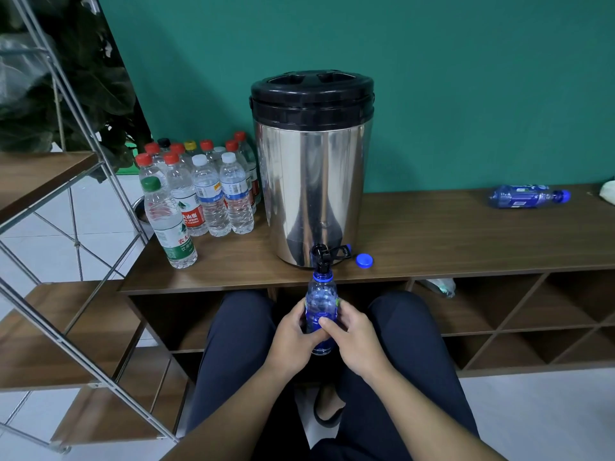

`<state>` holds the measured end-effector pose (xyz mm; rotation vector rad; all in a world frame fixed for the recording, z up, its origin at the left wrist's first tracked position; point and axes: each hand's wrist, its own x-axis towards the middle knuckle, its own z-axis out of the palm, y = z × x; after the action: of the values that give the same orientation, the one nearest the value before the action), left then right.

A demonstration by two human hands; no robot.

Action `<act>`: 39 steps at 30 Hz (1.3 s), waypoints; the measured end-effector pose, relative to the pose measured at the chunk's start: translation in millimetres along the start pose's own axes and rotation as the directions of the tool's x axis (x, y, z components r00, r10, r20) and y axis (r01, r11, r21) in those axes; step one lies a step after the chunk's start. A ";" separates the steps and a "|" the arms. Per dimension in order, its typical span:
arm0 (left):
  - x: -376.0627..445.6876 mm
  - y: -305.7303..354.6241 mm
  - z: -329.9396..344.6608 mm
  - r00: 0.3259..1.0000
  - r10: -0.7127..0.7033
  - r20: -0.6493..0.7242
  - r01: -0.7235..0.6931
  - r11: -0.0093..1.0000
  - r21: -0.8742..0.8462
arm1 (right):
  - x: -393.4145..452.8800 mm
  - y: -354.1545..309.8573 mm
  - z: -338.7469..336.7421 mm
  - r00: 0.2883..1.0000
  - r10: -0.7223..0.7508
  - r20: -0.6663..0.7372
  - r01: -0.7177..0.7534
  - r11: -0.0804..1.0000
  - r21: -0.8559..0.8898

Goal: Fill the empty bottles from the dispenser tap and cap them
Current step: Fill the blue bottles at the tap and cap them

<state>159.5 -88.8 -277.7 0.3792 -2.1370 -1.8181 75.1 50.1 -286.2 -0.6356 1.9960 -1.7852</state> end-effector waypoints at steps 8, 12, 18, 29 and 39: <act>0.3 -1.4 0.5 1.000 0.005 0.001 -0.005 1.000 -0.004 | 0.7 0.6 0.7 1.000 -0.009 -0.021 0.010 1.000 0.015; 0.2 -1.4 1.1 1.000 0.004 0.001 -0.004 1.000 -0.012 | 0.9 1.0 1.6 1.000 -0.010 -0.026 0.011 1.000 0.021; -0.3 -1.2 0.9 1.000 0.003 0.004 -0.003 1.000 -0.013 | 0.8 0.4 1.9 0.999 -0.014 -0.029 0.015 1.000 0.016; -1.6 1.4 0.6 1.000 0.007 0.005 -0.007 1.000 0.001 | -0.5 -0.5 -0.1 1.000 -0.014 -0.018 0.014 1.000 0.012; -1.4 0.1 1.0 1.000 -0.003 -0.001 0.003 1.000 -0.026 | 0.8 2.2 0.4 1.000 -0.001 -0.021 0.002 1.000 0.019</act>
<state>160.4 -87.4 -277.8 0.3772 -2.1110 -1.8447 74.5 49.5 -288.4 -0.6151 1.9901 -1.8165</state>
